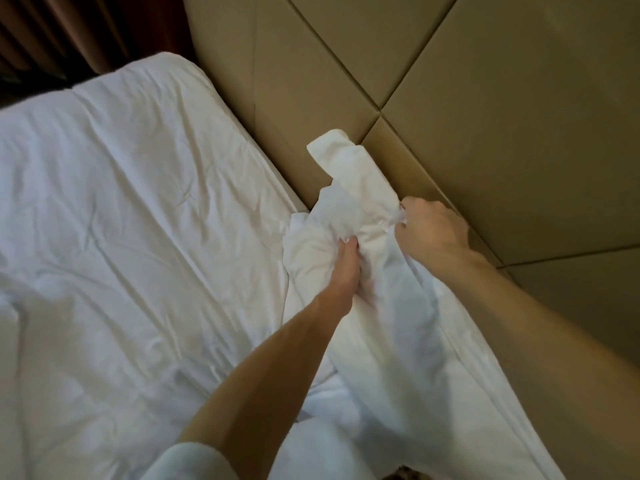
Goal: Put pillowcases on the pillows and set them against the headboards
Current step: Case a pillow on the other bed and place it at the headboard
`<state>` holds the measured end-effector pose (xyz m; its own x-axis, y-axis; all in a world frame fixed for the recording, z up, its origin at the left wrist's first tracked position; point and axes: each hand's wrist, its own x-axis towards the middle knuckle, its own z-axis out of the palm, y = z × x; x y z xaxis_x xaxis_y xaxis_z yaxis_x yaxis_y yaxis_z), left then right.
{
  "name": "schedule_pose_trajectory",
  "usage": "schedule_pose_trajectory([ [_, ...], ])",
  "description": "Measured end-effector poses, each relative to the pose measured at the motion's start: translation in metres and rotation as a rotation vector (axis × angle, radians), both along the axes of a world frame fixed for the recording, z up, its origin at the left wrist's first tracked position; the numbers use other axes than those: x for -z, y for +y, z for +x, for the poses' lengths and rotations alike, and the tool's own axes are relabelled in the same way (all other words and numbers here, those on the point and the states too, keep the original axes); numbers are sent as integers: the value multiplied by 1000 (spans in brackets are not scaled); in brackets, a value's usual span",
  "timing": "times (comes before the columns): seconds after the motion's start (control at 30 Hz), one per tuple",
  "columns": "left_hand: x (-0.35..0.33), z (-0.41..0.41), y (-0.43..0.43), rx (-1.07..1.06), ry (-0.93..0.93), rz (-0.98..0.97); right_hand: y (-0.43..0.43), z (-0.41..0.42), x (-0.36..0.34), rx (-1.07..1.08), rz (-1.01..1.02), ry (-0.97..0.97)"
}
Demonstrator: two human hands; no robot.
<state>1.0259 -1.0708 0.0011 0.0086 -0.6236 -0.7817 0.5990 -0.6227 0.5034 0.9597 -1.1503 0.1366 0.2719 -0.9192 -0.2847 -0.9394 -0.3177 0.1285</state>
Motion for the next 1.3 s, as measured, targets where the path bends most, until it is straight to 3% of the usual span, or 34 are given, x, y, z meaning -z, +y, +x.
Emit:
schedule_pose_trajectory([
  [0.33,-42,-41,67,69,-196,-60,74,-137,-15,104,250,-135],
  [0.47,-51,-91,105,56,-272,33,136,-213,-22,200,343,-99],
  [0.67,-53,-178,137,76,-383,224,210,-325,-23,379,323,4],
  [0.87,-45,-226,165,-29,-92,442,236,-376,-10,479,291,-9],
  [0.97,-30,-235,181,-41,-68,383,243,-373,8,434,189,-37],
  [1.1,-22,-240,177,-63,15,264,251,-366,10,223,-119,-15],
  [1.2,-38,-247,157,-74,155,161,238,-376,-16,193,-321,-59],
  [1.3,-48,-255,134,-110,316,69,222,-383,-28,201,-396,-120],
])
